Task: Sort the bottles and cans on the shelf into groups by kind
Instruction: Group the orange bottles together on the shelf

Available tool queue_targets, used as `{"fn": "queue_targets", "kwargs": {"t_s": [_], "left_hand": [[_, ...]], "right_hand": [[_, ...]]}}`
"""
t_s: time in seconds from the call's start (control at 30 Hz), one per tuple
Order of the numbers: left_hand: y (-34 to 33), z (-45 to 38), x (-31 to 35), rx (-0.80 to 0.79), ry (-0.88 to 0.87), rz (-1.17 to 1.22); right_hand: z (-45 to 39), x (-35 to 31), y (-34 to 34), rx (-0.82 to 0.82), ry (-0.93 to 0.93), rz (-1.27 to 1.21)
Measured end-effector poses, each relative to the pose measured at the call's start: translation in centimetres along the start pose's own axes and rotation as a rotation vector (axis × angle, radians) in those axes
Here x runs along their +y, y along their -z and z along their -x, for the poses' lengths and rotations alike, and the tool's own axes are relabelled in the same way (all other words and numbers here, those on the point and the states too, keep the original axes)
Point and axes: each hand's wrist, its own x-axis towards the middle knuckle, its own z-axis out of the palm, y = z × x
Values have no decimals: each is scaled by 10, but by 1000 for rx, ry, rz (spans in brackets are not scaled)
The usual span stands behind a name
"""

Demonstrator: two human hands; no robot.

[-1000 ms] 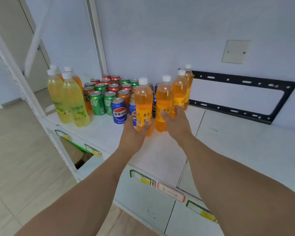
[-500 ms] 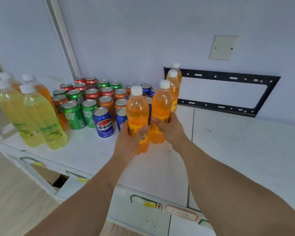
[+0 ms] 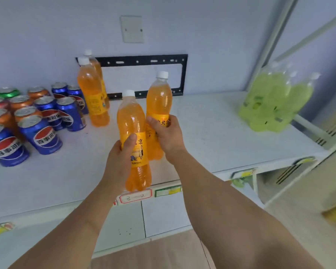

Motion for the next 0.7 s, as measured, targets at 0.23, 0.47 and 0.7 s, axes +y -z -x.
{"fn": "queue_targets", "kwargs": {"t_s": [0.23, 0.47, 0.7], "left_hand": [[-76, 3, 13, -50, 9, 42], [-170, -3, 17, -10, 20, 62], [-236, -9, 30, 103, 31, 80]], "right_hand": [[-24, -10, 91, 73, 46, 30], [-87, 3, 187, 26, 79, 49], [-153, 19, 247, -79, 96, 62]]}}
